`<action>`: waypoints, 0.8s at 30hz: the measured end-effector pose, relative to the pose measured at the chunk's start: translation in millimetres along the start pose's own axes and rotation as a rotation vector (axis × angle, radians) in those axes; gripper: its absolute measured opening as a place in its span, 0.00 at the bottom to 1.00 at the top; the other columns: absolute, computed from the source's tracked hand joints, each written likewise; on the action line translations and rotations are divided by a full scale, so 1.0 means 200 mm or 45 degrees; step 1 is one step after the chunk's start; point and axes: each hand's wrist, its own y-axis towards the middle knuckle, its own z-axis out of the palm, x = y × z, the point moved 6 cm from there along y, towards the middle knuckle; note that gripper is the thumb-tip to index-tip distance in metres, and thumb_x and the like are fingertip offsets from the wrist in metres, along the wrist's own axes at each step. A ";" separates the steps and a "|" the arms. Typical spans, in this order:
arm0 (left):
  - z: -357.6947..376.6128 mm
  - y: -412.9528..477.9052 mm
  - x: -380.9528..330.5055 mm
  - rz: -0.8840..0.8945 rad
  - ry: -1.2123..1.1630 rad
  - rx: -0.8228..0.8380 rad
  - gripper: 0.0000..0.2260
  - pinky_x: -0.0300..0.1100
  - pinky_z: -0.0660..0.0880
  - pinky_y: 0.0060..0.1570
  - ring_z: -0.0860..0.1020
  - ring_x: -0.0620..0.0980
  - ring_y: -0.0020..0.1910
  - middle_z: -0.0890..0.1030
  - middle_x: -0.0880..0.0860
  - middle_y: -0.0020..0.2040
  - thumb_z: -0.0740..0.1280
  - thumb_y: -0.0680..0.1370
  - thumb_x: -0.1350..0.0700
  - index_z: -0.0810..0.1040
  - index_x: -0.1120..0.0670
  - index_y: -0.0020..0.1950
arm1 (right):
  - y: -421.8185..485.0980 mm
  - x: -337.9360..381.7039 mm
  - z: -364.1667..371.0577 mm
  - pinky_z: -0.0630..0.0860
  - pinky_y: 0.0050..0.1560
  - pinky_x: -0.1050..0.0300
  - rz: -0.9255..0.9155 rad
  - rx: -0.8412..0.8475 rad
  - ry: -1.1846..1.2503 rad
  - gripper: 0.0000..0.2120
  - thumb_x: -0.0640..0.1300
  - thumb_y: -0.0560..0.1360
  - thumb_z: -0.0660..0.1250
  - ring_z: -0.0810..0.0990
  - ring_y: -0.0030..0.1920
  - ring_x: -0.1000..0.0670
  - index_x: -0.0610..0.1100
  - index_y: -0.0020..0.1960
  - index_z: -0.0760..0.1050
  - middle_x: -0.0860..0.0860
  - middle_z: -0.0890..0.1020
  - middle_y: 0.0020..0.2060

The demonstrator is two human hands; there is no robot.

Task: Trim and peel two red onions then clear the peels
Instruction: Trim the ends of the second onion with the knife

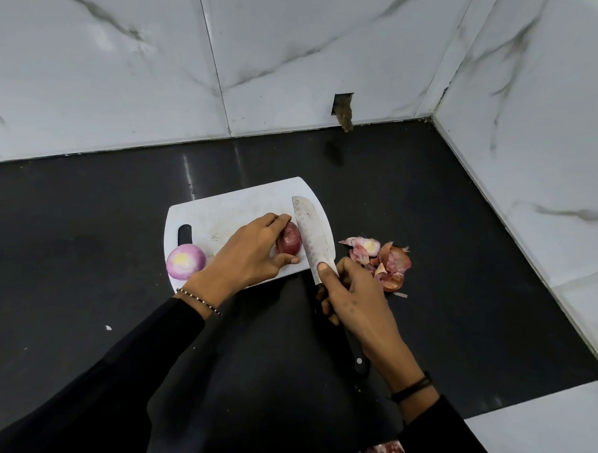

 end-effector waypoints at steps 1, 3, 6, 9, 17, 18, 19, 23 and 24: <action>0.00 0.01 0.00 -0.009 -0.002 0.004 0.35 0.46 0.70 0.65 0.73 0.55 0.67 0.72 0.53 0.71 0.71 0.76 0.44 0.63 0.55 0.78 | 0.00 0.01 0.00 0.81 0.38 0.52 -0.018 0.002 -0.031 0.14 0.55 0.82 0.62 0.82 0.33 0.52 0.44 0.48 0.72 0.46 0.84 0.38; -0.01 0.02 -0.02 -0.025 -0.013 0.004 0.32 0.46 0.72 0.60 0.76 0.56 0.62 0.77 0.54 0.67 0.72 0.76 0.45 0.67 0.56 0.75 | 0.00 0.02 0.00 0.81 0.41 0.50 -0.028 0.022 -0.061 0.12 0.55 0.83 0.60 0.82 0.34 0.52 0.45 0.50 0.72 0.47 0.84 0.39; -0.02 0.04 -0.03 -0.065 -0.020 0.011 0.25 0.45 0.73 0.49 0.78 0.56 0.50 0.81 0.55 0.57 0.73 0.75 0.45 0.72 0.55 0.66 | -0.01 0.04 0.02 0.80 0.38 0.54 0.020 0.083 -0.105 0.14 0.56 0.84 0.55 0.79 0.33 0.53 0.47 0.53 0.71 0.47 0.83 0.40; -0.02 0.05 -0.03 -0.087 0.000 0.026 0.23 0.44 0.71 0.45 0.76 0.55 0.46 0.82 0.56 0.53 0.74 0.75 0.45 0.73 0.56 0.62 | 0.00 0.06 0.05 0.83 0.45 0.44 -0.011 0.093 -0.318 0.17 0.58 0.85 0.50 0.81 0.38 0.46 0.47 0.53 0.70 0.45 0.81 0.41; -0.03 0.07 -0.01 -0.105 -0.094 0.041 0.21 0.43 0.68 0.43 0.72 0.52 0.42 0.81 0.56 0.48 0.74 0.74 0.47 0.74 0.57 0.60 | 0.03 0.12 0.09 0.76 0.38 0.45 -0.132 0.040 -0.668 0.12 0.51 0.86 0.49 0.80 0.39 0.43 0.43 0.56 0.66 0.42 0.80 0.41; -0.03 0.07 -0.01 -0.101 -0.108 0.038 0.21 0.43 0.68 0.42 0.72 0.52 0.42 0.81 0.57 0.48 0.74 0.74 0.47 0.74 0.57 0.60 | 0.04 0.12 0.10 0.74 0.37 0.47 -0.120 0.038 -0.698 0.12 0.50 0.86 0.49 0.79 0.39 0.42 0.43 0.56 0.65 0.41 0.79 0.42; -0.03 0.07 -0.01 -0.100 -0.119 0.035 0.20 0.42 0.68 0.42 0.72 0.52 0.41 0.81 0.57 0.47 0.74 0.74 0.47 0.74 0.57 0.59 | 0.05 0.11 0.11 0.72 0.37 0.48 -0.106 0.033 -0.729 0.11 0.49 0.85 0.50 0.79 0.39 0.41 0.43 0.56 0.65 0.40 0.79 0.44; -0.03 0.09 -0.02 -0.090 -0.114 0.033 0.20 0.42 0.67 0.41 0.71 0.52 0.40 0.78 0.55 0.43 0.74 0.74 0.47 0.75 0.57 0.58 | 0.12 0.15 0.14 0.69 0.39 0.49 -0.112 0.033 -0.808 0.03 0.43 0.84 0.52 0.78 0.43 0.38 0.43 0.55 0.62 0.39 0.77 0.47; -0.03 0.09 -0.02 -0.088 -0.109 0.028 0.19 0.42 0.66 0.40 0.70 0.52 0.39 0.77 0.53 0.42 0.74 0.74 0.48 0.75 0.58 0.57 | 0.14 0.17 0.14 0.69 0.41 0.50 -0.125 0.036 -0.822 0.04 0.42 0.84 0.53 0.78 0.45 0.37 0.42 0.56 0.63 0.39 0.76 0.47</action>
